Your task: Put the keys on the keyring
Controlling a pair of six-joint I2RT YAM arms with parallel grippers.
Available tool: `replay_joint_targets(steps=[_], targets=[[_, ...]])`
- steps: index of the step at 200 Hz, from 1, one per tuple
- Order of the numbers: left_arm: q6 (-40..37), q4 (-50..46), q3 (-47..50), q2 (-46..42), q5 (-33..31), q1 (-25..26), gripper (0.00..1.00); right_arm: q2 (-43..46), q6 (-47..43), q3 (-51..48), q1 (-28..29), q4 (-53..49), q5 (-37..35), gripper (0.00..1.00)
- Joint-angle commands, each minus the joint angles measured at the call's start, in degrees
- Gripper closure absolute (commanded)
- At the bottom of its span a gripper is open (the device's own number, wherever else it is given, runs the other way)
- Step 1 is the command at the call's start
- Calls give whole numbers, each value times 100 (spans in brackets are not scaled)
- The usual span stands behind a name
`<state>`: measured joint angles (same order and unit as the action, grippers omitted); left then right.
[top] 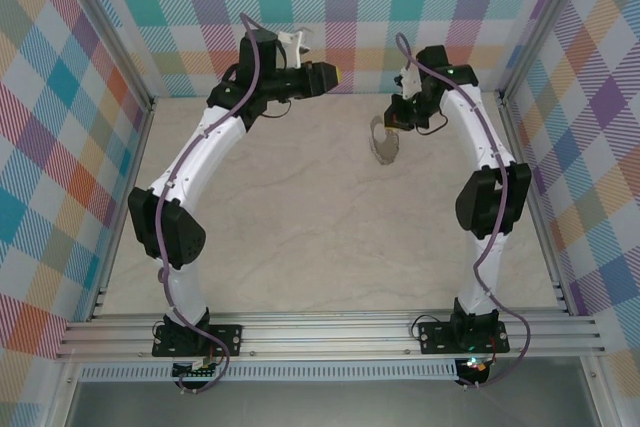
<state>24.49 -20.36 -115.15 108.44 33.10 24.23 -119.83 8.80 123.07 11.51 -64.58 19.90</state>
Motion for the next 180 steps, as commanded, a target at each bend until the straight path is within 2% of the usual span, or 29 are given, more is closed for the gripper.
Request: replay_joint_targets(steps=[1,101,167,171,180], targets=[[95,286,127,-356,-49,-76,65,10,136,-231,235,252,69,100],[335,714,827,-702,-101,-76,64,739,1210,-3126,1008,1775,48,100],[514,980,1291,-925,-85,-81,64,916,1575,-3946,1540,2361,176,100],[518,994,1337,-943,-85,-81,64,944,1594,-4004,1575,2397,188,97],[513,1027,1422,-995,-85,-76,64,1045,1643,-4155,1641,2490,255,82]])
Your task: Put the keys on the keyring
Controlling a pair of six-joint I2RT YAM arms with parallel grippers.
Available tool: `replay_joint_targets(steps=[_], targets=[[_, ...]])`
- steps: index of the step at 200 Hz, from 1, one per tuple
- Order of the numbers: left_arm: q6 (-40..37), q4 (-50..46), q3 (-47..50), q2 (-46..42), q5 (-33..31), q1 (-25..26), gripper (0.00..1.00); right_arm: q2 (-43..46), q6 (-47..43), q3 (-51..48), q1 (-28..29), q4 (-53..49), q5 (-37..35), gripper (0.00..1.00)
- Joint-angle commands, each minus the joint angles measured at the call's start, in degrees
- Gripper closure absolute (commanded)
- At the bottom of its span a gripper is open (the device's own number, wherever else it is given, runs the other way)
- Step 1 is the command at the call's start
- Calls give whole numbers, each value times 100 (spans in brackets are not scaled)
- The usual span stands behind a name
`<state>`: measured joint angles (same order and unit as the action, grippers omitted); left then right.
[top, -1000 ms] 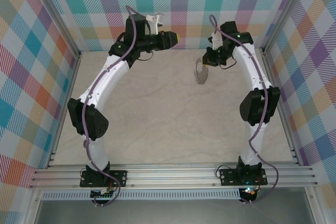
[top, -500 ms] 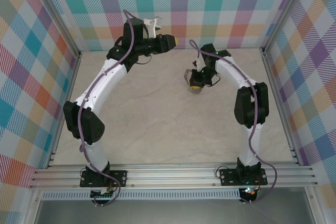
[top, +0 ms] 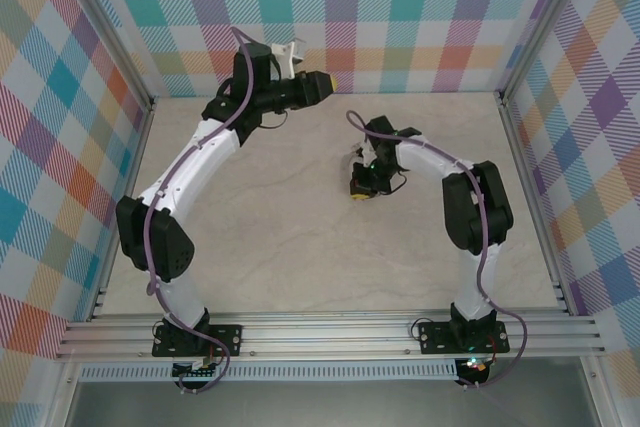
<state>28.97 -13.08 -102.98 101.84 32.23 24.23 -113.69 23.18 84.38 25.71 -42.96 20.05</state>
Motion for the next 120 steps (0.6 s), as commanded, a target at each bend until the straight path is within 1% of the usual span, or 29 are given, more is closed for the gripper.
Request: replay_joint_targets(steps=[1,17,36,39,47,53,56,79,93,103,113,120], targets=[[69,303,220,-346,3,-76,63,446,209,-302,226,339,246,80],[79,400,369,-451,62,-74,58,817,362,-568,276,495,420,51],[91,514,536,-636,123,-76,50,1487,494,-747,276,516,426,25],[91,517,556,-662,133,-76,49,1589,495,-747,272,486,410,17],[82,526,598,-748,143,-77,46,1844,486,-707,261,347,355,7],[66,524,635,-825,141,-78,43,2026,471,-670,239,259,338,5],[61,526,657,-864,137,-81,39,2129,467,-650,222,215,334,1],[0,562,902,-1263,-72,-76,16,2821,338,-470,-3,-157,207,0],[-132,487,1072,-1541,-282,-69,9,3210,215,-427,-251,-315,138,0],[-280,318,1189,-1774,-565,-59,5,3463,109,-417,-445,-412,45,0],[-429,113,1309,-1978,-899,-59,4,3686,-5,-443,-625,-509,-179,0],[-530,21,1434,-2156,-1152,-54,1,3842,-85,-492,-739,-537,-419,0]])
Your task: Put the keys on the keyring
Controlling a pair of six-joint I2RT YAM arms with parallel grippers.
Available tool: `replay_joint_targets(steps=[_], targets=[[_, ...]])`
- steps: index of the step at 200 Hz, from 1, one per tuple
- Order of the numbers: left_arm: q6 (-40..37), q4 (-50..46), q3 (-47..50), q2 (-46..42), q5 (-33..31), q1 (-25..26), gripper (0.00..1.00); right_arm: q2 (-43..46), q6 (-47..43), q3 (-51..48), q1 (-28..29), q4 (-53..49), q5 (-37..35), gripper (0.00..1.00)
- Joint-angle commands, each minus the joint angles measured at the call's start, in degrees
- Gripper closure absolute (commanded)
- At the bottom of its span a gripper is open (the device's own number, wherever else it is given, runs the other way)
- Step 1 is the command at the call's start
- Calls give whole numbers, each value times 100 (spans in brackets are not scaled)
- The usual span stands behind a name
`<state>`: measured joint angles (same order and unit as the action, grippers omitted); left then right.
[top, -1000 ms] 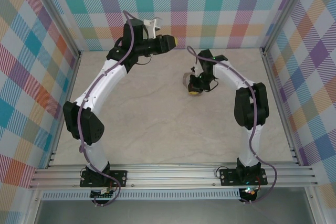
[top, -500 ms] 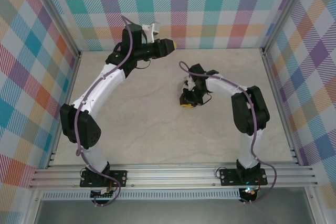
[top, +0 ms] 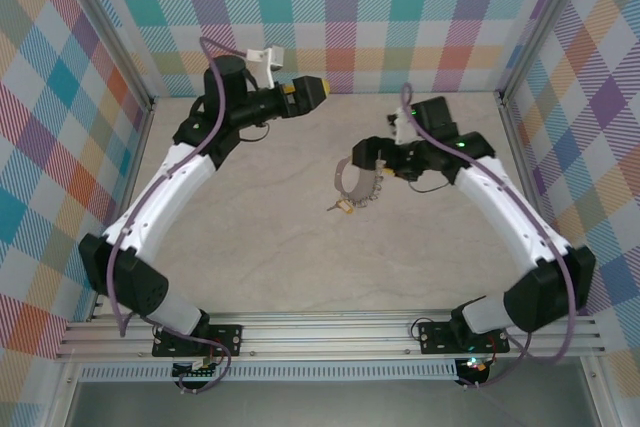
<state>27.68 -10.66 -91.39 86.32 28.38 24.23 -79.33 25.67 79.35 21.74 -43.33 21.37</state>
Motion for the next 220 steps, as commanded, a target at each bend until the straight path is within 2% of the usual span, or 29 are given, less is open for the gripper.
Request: replay_joint_targets(steps=[1,24,39,54,78,97,113,136,160,174,198,220], targets=[[-416,-228,300,-633,-810,-52,0,426,-343,-3,-357,-496,-583,0],[-805,-139,1111,-1407,-1883,19,0,1003,-441,-427,-714,-277,-1419,0],[-1131,76,1792,-1939,-2562,78,0,1435,-455,-945,-827,127,-2340,0],[-1536,334,2557,-2432,-3166,141,0,1895,-530,-1705,-885,965,-3330,0],[-1862,389,3572,-2956,-4168,146,0,2308,-1020,-3125,-980,2925,-4575,0],[-2313,1080,4554,-3313,-4699,120,0,2044,-1298,-3706,-1209,3607,-4954,0],[-2686,1846,5325,-3420,-5041,36,0,1676,-1423,-4135,-1320,4250,-4964,0],[-2645,2647,6162,-3248,-5337,-272,0,1014,-1667,-4802,-1339,5676,-4912,0],[-2808,3467,6757,-2876,-5377,-472,0,522,-1861,-5348,-1333,7061,-4680,0],[-2894,3825,6983,-2637,-5626,-632,0,247,-2064,-5554,-1338,7665,-4566,0],[-2852,4669,7407,-2223,-4968,-1318,0,82,-2494,-5672,-1382,8385,-4027,0],[-2899,5454,7554,-1403,-4326,-1748,0,-337,-2824,-5794,-1472,9070,-3321,0]])
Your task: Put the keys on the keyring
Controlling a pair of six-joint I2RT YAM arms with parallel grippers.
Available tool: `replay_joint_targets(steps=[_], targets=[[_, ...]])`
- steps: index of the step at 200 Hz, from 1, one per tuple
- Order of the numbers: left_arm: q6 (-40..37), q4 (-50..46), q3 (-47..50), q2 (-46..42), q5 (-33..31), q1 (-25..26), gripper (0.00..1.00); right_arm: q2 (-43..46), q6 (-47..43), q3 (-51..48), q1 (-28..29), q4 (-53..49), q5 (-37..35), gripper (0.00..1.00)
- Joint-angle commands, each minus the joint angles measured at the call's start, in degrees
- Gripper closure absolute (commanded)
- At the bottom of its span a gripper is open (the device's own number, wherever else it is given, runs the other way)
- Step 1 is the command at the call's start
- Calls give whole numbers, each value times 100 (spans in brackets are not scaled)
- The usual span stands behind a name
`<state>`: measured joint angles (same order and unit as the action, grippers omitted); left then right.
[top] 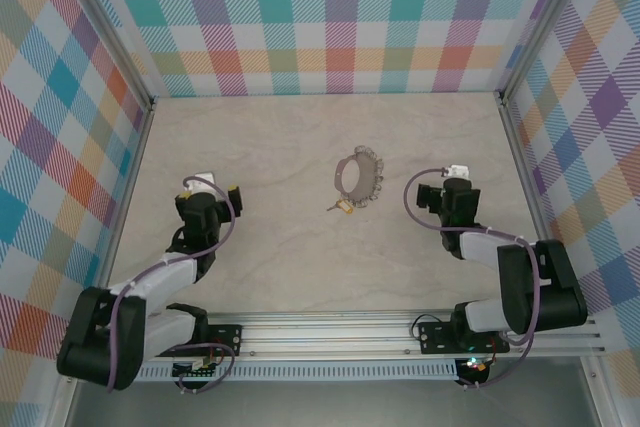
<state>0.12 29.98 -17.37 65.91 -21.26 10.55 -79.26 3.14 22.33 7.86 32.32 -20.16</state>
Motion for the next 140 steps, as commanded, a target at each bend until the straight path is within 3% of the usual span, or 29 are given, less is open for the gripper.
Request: replay_joint_targets(steps=[1,23,33,43,50,78,140], targets=[[-144,1434,153,689,665,-396,0,-366,-578,-90,-97,1523,862,0],[-45,1937,-38,1362,1328,-666,0,-656,-379,-62,-460,1659,1539,0],[-103,2287,-59,1811,1538,-685,0,-1015,-381,-191,-539,2411,1777,0],[-126,2640,-40,2211,1649,-682,0,-819,-375,51,-591,1550,1917,0],[-184,2874,-89,2406,1725,-681,0,-957,-319,69,-666,1765,2012,0],[-269,1478,-748,2388,1953,-699,0,-896,-232,169,-780,1445,2147,0],[-184,1564,-727,2402,1967,-773,0,-870,-252,114,-772,1536,2129,0]])
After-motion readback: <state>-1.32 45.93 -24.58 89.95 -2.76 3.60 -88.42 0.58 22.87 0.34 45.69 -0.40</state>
